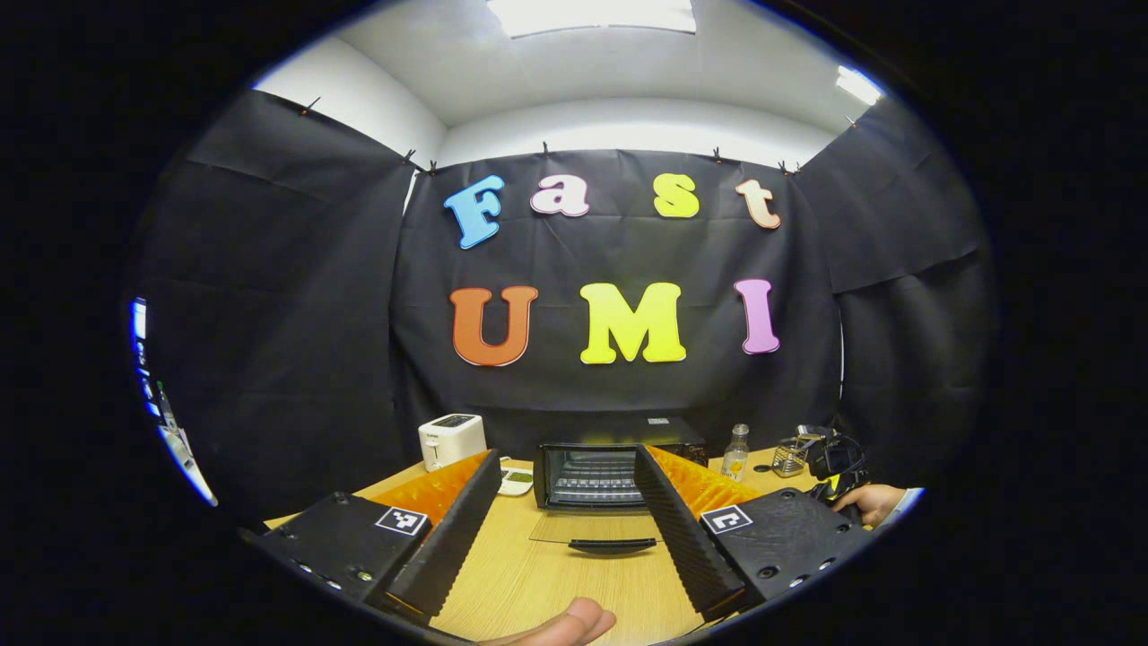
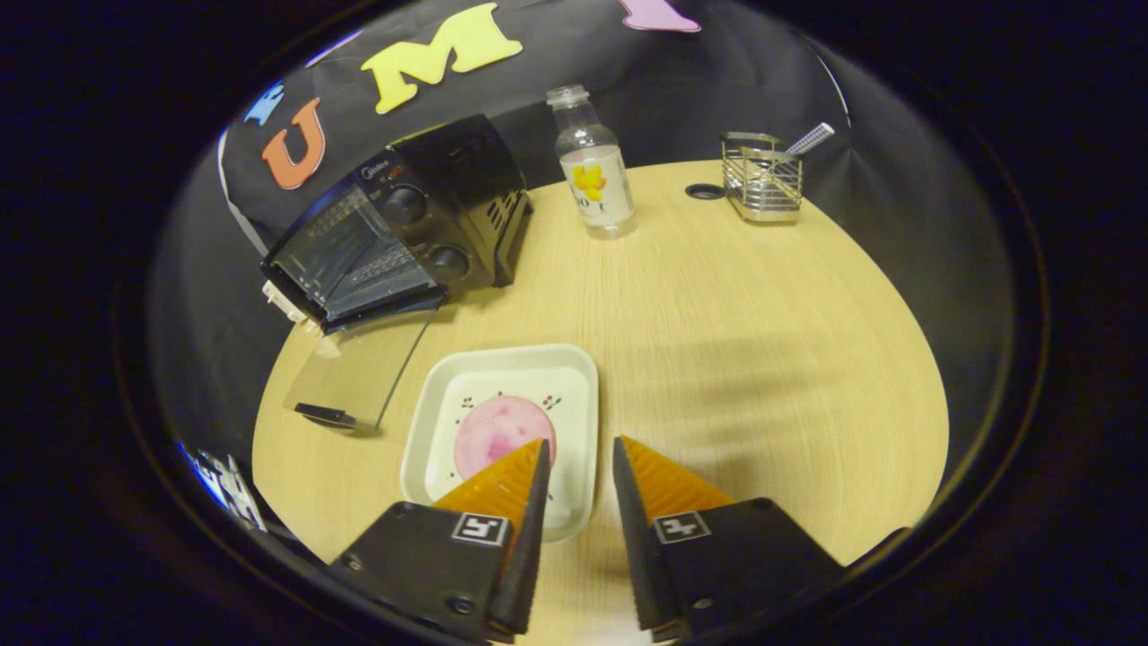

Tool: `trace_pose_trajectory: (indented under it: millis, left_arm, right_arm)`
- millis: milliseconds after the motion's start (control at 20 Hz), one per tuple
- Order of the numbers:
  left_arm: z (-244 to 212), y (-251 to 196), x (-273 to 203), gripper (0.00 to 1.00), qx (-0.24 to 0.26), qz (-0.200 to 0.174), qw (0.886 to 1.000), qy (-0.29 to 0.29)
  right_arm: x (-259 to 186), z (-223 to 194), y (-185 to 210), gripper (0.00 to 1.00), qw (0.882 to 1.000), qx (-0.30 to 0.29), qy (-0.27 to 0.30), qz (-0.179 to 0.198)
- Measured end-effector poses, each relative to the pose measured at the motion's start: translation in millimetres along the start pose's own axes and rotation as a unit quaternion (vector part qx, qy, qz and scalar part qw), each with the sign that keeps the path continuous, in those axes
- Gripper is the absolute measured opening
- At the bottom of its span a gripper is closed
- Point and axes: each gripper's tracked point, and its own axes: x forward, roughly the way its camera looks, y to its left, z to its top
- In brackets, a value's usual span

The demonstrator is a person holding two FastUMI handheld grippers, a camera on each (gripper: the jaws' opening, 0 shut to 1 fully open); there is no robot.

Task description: Open the electric oven with the left hand, put the food in, and close the electric oven.

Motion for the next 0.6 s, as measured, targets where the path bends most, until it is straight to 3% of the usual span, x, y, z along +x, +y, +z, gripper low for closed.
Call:
trace_pose_trajectory:
  millis: [50,100,150,250,450,600]
  left_arm:
    - [0.3,3.4,-0.7,0.95,0.000,0.003,1.000,-0.001]
    - [4.3,7.8,-0.9,0.95,0.001,0.007,1.000,-0.004]
    - [5.5,11.8,-0.9,0.95,0.002,0.011,1.000,-0.006]
    - [8.5,16.2,-1.2,0.95,-0.003,0.016,1.000,-0.009]
    - [8.2,18.9,-4.9,0.94,-0.009,0.014,1.000,-0.004]
    - [7.3,25.7,-9.2,0.95,0.004,0.020,1.000,-0.001]
  right_arm:
    - [6.8,-9.1,-0.5,0.32,1.000,0.007,0.018,0.002]
    - [9.3,-4.0,1.0,0.10,1.000,0.013,0.008,0.011]
    - [21.5,-16.9,1.7,0.06,0.999,0.017,0.024,0.026]
    - [12.4,-2.6,3.1,0.04,0.997,0.038,0.037,0.052]
    - [9.1,-2.9,2.5,0.04,0.984,0.127,0.054,0.111]
    - [-1.0,-7.3,-3.0,0.04,0.977,0.162,0.053,0.129]
